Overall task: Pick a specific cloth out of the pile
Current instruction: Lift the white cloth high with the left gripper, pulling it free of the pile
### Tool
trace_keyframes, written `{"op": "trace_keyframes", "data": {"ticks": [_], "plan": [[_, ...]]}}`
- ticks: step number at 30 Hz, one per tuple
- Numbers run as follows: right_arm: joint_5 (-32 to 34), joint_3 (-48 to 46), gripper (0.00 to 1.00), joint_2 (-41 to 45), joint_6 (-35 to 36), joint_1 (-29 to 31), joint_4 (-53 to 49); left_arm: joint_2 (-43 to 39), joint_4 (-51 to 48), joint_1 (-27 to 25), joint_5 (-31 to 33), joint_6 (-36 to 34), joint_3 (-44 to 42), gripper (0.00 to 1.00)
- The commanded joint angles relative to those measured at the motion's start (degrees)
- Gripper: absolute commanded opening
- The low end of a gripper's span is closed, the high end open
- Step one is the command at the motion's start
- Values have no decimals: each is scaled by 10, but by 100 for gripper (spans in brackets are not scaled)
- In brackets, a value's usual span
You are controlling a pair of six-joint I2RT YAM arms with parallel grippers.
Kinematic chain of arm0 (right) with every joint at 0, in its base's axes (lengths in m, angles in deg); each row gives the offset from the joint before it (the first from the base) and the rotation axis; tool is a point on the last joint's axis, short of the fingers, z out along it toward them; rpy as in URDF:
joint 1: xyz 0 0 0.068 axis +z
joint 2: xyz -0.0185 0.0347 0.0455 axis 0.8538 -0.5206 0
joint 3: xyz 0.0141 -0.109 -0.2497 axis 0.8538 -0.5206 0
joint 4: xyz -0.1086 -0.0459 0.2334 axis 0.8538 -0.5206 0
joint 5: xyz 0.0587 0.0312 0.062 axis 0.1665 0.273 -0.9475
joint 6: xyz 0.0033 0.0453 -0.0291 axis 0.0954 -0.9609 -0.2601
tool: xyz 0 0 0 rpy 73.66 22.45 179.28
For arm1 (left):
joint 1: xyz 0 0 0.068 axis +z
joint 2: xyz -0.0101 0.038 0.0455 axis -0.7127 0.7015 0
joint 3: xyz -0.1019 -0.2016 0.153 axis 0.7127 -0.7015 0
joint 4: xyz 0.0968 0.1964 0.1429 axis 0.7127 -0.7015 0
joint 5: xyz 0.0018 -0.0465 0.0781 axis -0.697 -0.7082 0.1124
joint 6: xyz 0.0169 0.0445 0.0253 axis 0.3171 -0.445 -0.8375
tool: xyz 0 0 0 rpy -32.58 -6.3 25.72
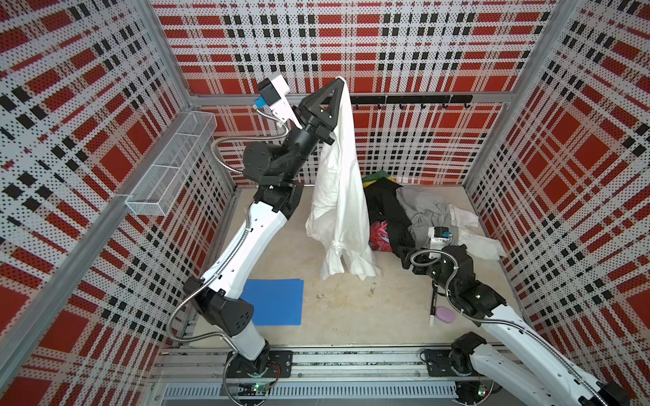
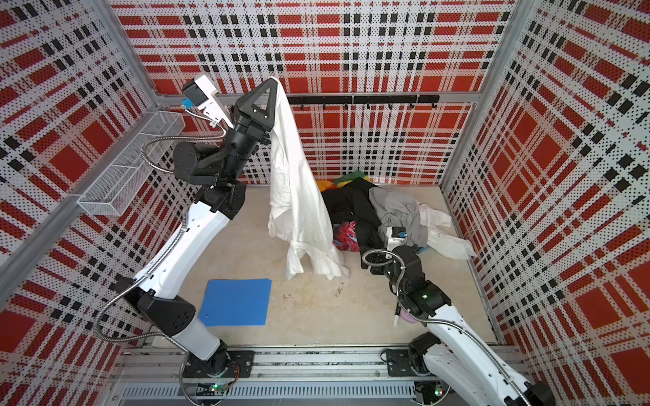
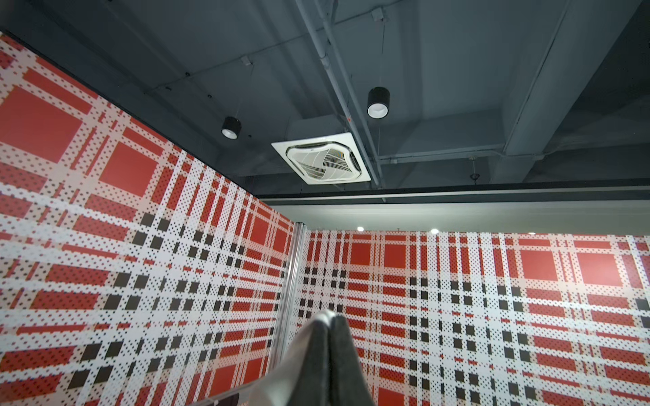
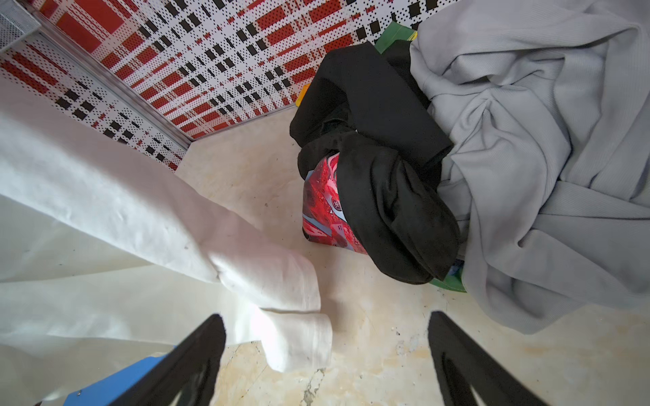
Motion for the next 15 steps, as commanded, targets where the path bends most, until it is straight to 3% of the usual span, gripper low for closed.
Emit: {"op": "trace_keyframes", "data": {"ticks": [1,15], "plan": [[-5,-8,98,18,-6,-1,18,14,39,9,4,33,43,0],[-11,-10,99,23,-6,-1,11,-5,56,59,11,50,71,0]]}}
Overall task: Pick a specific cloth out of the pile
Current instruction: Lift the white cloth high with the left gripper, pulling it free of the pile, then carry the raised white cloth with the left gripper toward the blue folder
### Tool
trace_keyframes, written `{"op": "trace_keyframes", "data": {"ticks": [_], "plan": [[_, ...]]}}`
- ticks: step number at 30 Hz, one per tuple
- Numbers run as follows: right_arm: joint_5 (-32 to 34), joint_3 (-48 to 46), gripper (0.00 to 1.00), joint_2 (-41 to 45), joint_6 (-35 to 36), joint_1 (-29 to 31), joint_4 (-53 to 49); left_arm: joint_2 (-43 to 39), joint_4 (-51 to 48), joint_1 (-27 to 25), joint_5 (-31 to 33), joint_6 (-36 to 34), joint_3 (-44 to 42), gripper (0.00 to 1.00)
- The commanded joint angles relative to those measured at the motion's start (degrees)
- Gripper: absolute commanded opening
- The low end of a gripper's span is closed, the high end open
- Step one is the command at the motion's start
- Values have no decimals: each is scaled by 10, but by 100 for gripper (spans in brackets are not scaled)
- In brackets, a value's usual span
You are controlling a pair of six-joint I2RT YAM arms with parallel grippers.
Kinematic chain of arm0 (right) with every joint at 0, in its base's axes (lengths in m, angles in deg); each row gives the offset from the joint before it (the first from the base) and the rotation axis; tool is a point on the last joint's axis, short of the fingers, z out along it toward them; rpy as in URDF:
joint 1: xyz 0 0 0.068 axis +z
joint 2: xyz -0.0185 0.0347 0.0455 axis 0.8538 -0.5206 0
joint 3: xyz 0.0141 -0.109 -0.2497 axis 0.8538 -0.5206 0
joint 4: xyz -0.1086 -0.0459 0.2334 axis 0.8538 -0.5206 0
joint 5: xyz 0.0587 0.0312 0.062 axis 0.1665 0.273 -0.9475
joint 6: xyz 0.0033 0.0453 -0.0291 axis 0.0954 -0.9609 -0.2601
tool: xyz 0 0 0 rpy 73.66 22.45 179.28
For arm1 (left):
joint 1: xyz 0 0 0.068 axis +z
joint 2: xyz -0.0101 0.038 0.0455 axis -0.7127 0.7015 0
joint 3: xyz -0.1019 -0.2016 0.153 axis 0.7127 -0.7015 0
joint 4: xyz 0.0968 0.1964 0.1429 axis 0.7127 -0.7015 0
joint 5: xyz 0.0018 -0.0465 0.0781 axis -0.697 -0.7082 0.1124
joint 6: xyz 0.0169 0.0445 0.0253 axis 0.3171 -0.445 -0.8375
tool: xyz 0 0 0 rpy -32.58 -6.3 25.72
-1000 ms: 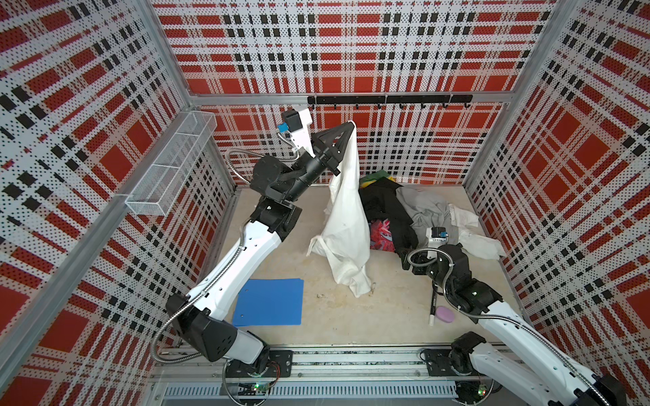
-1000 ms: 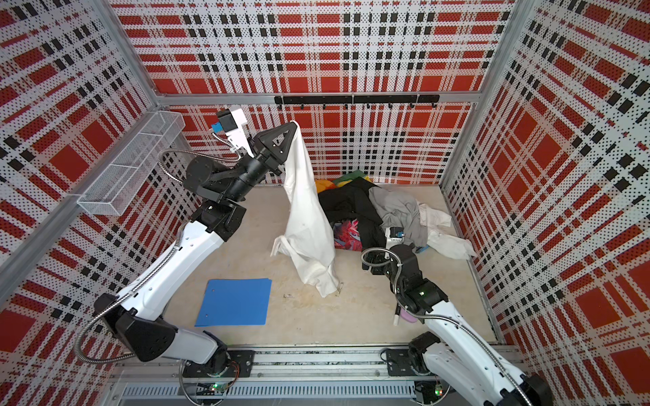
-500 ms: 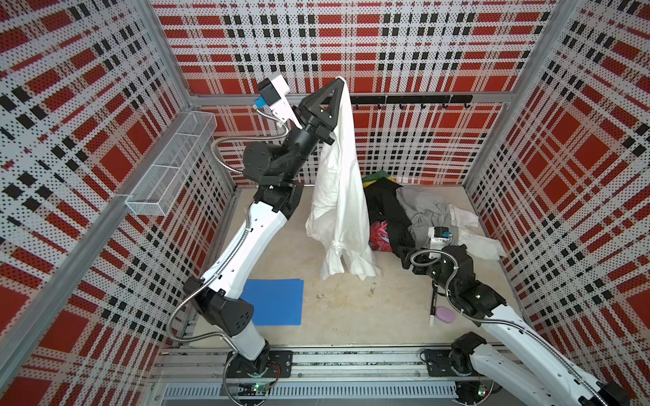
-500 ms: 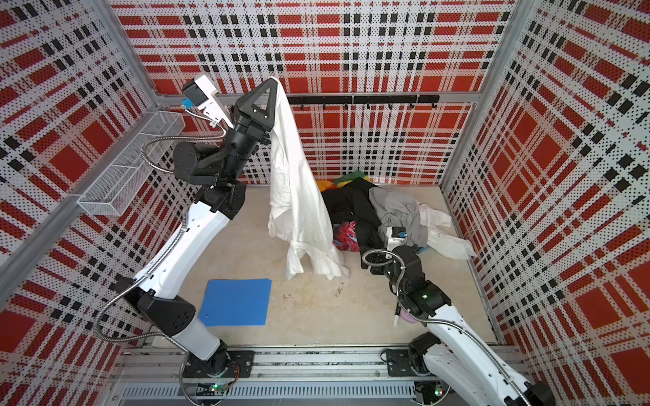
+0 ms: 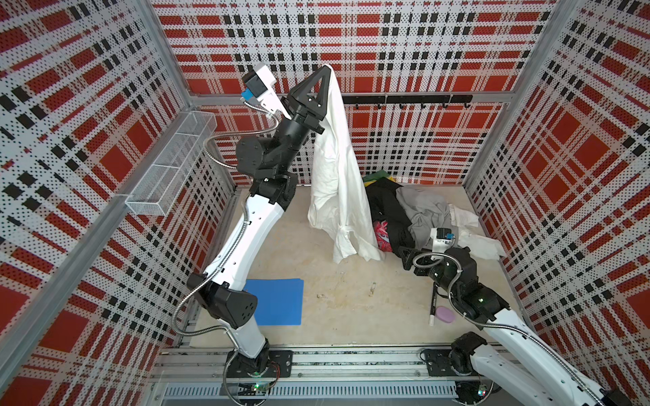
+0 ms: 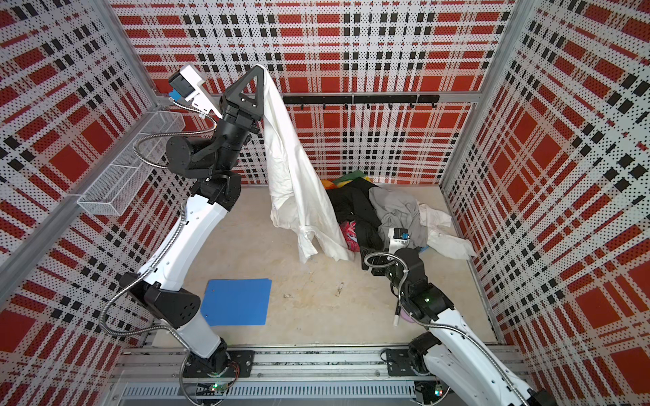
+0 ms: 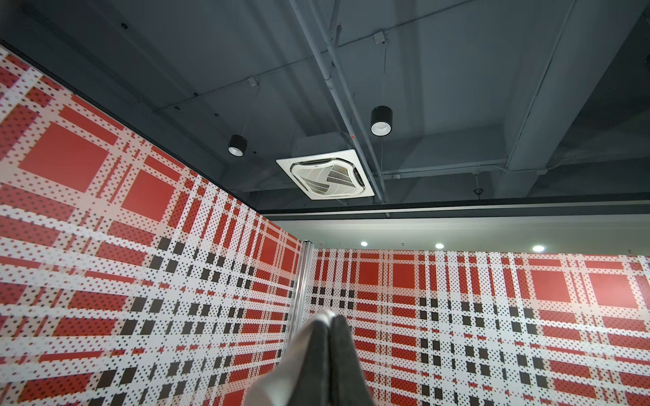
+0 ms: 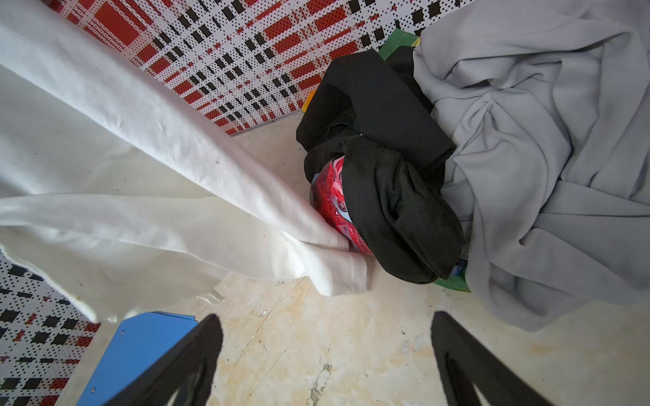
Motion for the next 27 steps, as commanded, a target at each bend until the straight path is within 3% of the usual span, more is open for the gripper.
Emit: {"op": "trace_keyframes", "data": {"ticks": [1,14,18,21,27], "plan": [[-7,-1,99,1,-1,-1,13,-27,48,24,9,24,33,0],[-16,13,98,-19,-1,-1,14,-70,27,163,-7,77,51,0],[-27,21,97,-37,-3,-1,25,-61,34,217,-9,142,66,0],[-30,28,97,-49,-5,0,32,-51,64,226,-17,171,70,0],[-27,29,97,-53,-7,4,33,-62,56,222,-26,148,32,0]]}}
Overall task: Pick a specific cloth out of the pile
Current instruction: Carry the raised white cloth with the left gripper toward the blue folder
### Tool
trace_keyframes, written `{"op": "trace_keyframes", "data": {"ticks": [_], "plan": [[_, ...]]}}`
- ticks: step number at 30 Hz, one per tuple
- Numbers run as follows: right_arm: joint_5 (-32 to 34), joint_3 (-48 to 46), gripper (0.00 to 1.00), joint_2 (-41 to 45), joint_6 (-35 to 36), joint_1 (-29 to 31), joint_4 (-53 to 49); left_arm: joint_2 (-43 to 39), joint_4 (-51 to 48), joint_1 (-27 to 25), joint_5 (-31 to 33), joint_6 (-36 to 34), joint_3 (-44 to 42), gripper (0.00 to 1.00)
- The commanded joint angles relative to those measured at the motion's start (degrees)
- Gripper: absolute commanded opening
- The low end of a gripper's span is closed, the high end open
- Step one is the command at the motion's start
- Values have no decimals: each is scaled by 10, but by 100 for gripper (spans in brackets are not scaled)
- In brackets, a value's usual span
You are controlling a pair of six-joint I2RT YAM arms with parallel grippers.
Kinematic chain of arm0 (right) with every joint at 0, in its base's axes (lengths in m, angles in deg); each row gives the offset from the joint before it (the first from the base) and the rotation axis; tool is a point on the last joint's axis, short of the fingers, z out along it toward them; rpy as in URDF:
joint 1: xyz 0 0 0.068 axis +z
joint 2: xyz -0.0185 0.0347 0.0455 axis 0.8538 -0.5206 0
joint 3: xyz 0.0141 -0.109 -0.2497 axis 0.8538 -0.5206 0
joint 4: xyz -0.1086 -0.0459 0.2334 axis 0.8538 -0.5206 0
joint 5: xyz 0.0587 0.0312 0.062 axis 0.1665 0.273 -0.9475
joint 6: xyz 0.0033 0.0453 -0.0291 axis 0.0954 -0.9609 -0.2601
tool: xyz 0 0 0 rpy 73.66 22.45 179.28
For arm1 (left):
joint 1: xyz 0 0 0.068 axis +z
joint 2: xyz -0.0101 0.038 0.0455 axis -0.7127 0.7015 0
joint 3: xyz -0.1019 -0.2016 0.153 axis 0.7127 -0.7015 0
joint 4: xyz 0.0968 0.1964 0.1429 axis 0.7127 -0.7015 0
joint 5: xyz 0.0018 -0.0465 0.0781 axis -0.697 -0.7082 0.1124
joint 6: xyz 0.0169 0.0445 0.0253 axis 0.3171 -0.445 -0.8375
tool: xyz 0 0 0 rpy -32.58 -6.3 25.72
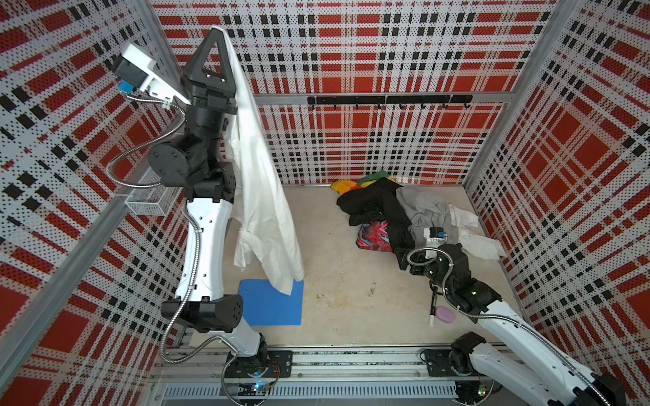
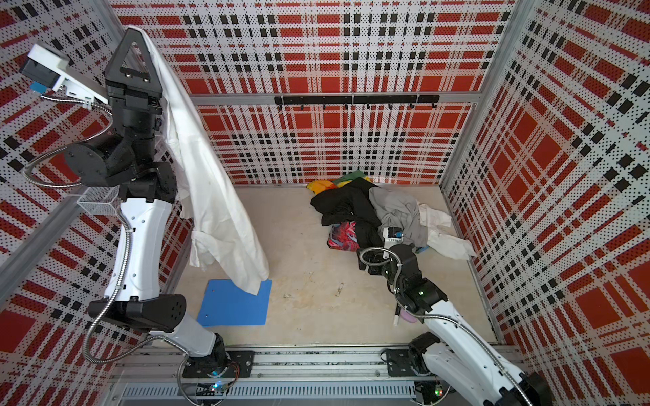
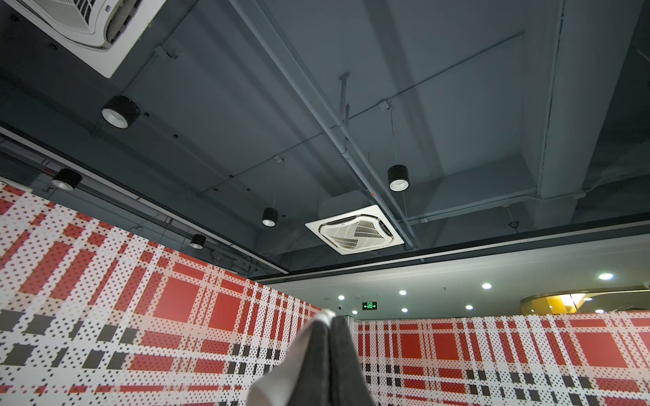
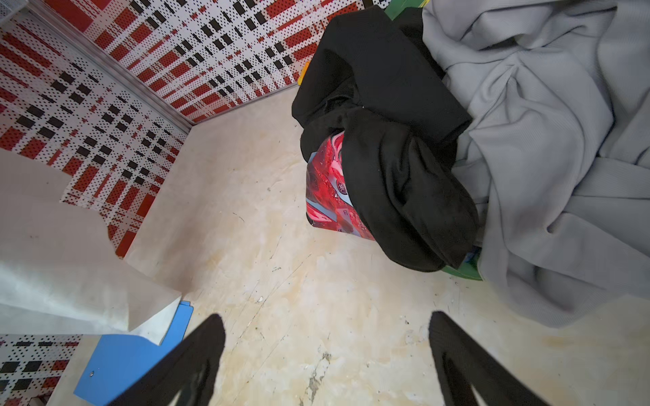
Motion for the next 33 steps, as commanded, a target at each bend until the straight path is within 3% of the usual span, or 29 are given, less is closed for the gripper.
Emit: {"op": "trace_keyframes", "data": {"ticks": [1,9,19,26,33], "plan": [[-2,19,97,2,-4,5,28,-18,17,0,-8,0,-30,0],[-7,25,99,2,23,31,44,-46,-7,12,-20,-33,-113,0],[62,45,100,-29,27,81,48,-93,-10,49,-24,-55,-210,0],[49,45,100,-33,27,86,85,-56,-28,84,-32,-33,-107,0],[16,48,100,-25,27,86,106,-38,-26,92,-8,-32,-63,0]]}}
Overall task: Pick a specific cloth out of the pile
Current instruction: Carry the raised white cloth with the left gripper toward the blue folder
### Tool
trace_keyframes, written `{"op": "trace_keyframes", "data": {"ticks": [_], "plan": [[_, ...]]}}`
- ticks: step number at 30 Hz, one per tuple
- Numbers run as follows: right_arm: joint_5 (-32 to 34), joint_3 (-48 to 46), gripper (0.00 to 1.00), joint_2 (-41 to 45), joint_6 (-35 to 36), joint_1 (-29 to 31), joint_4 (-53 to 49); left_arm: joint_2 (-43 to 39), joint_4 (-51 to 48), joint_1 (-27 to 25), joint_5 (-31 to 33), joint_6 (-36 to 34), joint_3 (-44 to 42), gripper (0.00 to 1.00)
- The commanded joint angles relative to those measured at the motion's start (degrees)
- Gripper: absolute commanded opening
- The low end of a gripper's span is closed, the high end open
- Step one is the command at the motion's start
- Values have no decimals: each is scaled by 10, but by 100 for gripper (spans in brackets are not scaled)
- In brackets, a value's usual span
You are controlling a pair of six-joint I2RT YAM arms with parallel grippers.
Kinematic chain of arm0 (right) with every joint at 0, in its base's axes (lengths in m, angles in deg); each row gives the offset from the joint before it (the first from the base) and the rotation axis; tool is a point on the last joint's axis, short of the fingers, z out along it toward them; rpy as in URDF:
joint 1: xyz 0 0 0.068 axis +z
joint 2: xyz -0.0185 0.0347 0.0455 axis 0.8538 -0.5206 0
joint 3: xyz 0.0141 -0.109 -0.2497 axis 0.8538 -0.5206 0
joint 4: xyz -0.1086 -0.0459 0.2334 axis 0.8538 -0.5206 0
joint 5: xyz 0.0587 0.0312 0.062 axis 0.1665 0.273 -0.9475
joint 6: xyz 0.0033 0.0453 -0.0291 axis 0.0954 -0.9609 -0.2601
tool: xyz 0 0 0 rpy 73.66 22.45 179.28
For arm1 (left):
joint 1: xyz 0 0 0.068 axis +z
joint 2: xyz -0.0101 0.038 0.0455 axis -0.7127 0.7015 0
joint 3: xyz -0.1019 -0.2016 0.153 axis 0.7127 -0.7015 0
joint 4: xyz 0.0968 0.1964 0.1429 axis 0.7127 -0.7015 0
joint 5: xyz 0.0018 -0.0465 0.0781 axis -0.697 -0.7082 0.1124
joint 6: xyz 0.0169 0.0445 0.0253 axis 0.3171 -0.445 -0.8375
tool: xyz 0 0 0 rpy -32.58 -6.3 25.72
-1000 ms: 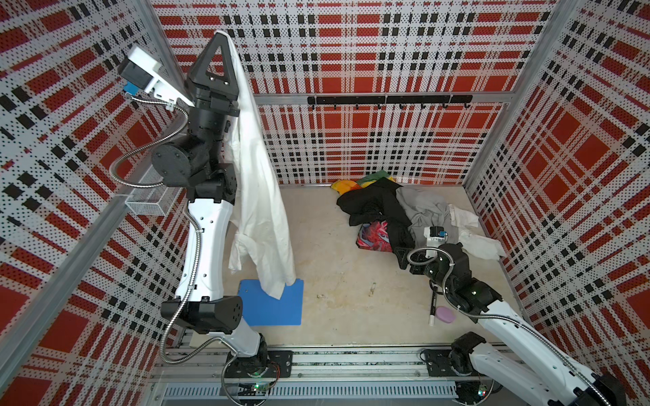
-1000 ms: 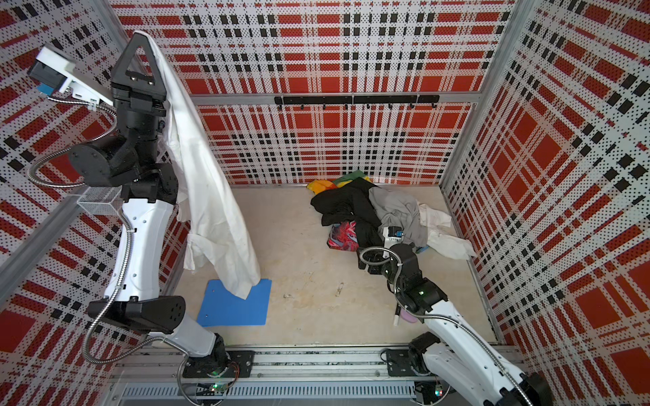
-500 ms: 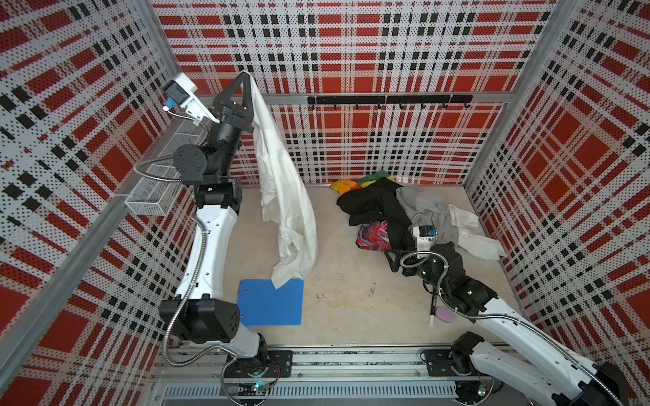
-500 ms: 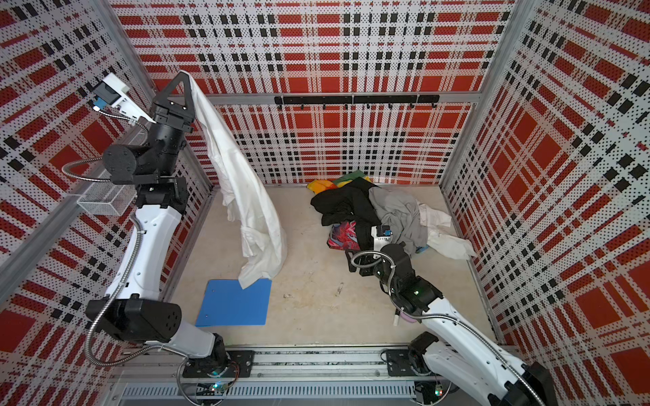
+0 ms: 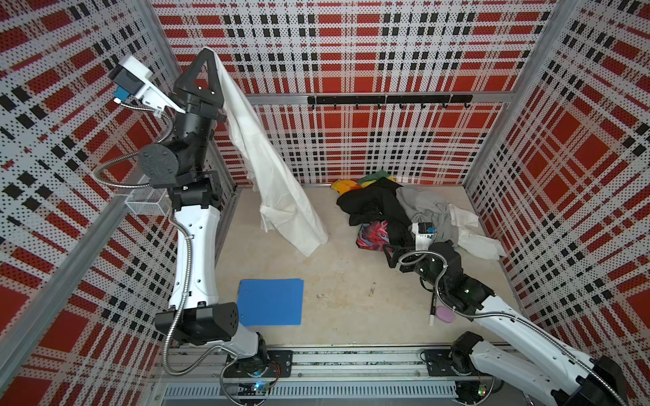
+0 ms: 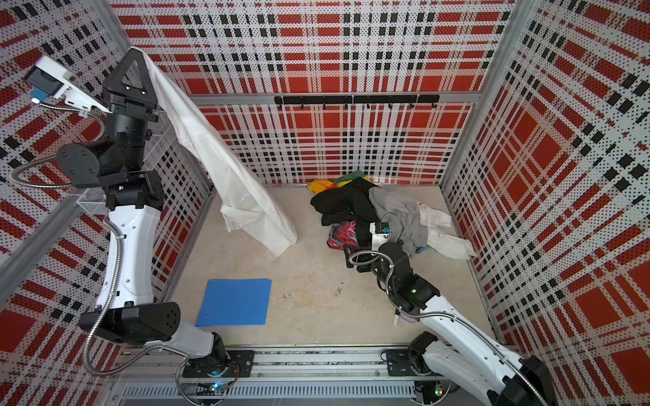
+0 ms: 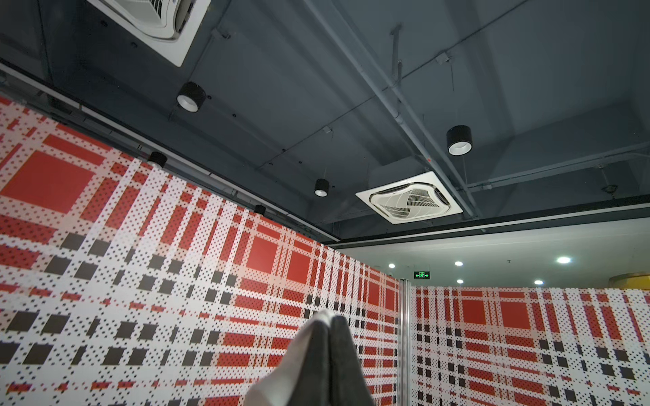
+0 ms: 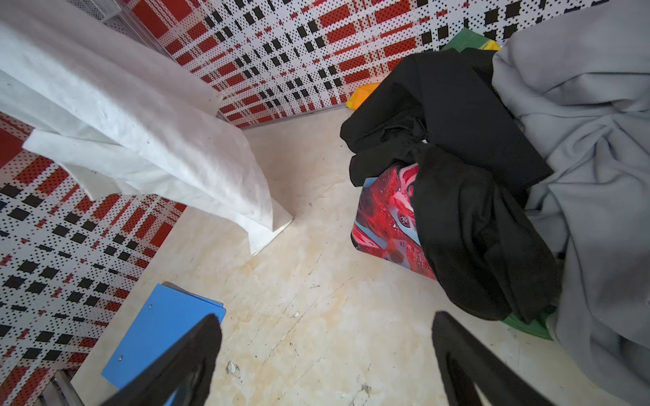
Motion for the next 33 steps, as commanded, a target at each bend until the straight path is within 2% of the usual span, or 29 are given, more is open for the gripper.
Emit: {"op": "trace_keyframes", "data": {"ticks": [1,6,13,24,33], "plan": [[-21,20,100,5,6,3,38,13,15,9,11,5,35,0],[-20,13,100,4,3,3,40,28,1,21,0,15,64,0],[-20,14,100,2,1,3,39,42,7,20,-16,30,37,0],[4,8,100,18,0,4,23,121,-15,9,-22,42,141,0],[8,10,100,18,-1,4,14,137,-25,8,-20,46,187,0]]}}
